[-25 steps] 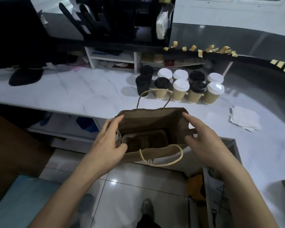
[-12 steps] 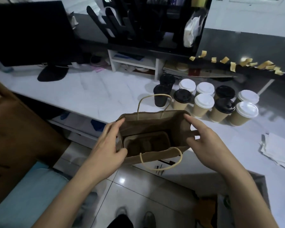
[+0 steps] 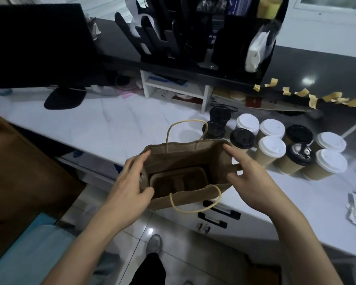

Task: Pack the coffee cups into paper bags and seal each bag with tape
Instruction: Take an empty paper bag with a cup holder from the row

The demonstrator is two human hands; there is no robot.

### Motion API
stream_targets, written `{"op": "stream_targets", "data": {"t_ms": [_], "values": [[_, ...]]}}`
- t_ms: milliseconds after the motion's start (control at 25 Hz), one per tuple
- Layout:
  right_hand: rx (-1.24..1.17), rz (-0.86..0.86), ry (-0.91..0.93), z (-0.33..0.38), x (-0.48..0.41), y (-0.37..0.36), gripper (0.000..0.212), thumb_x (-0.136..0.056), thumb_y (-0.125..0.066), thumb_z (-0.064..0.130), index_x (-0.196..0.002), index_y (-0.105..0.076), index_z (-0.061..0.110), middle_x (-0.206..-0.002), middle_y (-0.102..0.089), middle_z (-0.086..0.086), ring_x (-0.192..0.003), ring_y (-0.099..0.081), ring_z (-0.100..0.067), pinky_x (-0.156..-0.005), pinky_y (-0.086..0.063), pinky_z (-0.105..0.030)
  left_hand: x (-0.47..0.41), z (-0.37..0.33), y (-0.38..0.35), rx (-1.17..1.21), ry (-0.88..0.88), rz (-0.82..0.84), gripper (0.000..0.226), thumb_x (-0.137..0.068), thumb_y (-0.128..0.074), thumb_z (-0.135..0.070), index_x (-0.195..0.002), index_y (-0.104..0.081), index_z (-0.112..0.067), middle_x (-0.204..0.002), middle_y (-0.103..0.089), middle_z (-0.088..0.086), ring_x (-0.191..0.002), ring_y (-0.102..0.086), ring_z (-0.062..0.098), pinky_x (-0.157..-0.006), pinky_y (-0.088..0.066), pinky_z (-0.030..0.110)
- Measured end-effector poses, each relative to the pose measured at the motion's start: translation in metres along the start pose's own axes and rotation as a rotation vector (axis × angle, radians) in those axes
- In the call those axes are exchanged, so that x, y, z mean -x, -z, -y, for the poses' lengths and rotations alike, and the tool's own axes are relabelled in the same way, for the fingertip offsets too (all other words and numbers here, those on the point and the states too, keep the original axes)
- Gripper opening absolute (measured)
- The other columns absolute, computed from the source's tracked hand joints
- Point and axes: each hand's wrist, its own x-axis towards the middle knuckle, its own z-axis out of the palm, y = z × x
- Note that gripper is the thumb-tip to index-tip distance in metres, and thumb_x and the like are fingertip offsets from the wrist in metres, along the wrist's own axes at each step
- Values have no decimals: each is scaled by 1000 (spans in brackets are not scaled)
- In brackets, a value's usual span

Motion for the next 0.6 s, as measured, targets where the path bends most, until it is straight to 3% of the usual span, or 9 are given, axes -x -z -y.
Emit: {"op": "stream_targets", "data": {"t_ms": [120,240,360,440,520,600], "values": [[-10,-3,-17,15,-29,-8,68,-97,-53,9,-154,-34,40,-138,-47,18,-107,-59,-12,-80,-43,-17,-34,13,19,3,-13,-2,80,-92,-56,-11,-154,-19,-44,-144,-29,-21,-89,-57,5,-77,-41,20],[-11,-21,-19,27,-59,-16,68,-97,-53,8,-155,-34,38,-135,-51,14,-103,-59,-10,-76,-45,-16,-69,23,36,13,-42,17,79,-91,-56,-11,-154,-20,-44,-144,-29,-21,-110,-56,29,-89,-47,34],[0,-36,-46,37,-85,-23,70,-97,-53,7,-156,-33,39,-134,-51,12,-101,-60,-8,-75,-45,-17,-104,31,51,-4,-48,46,79,-91,-56,-10,-154,-21,-43,-144,-30,-19,-87,-59,5,-80,-44,24],[8,-39,-60,43,-98,-29,70,-97,-53,7,-157,-31,38,-133,-50,13,-103,-59,-8,-76,-44,-15,-124,36,59,-7,-38,70,79,-91,-56,-9,-154,-22,-42,-144,-31,-18,-73,-56,-3,-74,-39,21],[7,-48,-73,51,-110,-35,70,-98,-52,7,-157,-30,37,-133,-46,17,-111,-54,-7,-81,-40,-14,-141,41,67,-5,-42,94,78,-91,-56,-10,-153,-23,-43,-144,-31,-18,-76,-56,-2,-76,-40,23],[-2,-60,-89,59,-121,-41,69,-99,-52,7,-157,-30,37,-132,-42,20,-118,-51,-8,-87,-38,-16,-156,47,76,-12,-56,109,76,-92,-54,-11,-153,-22,-44,-146,-30,-18,-94,-56,0,-83,-42,26]]}}
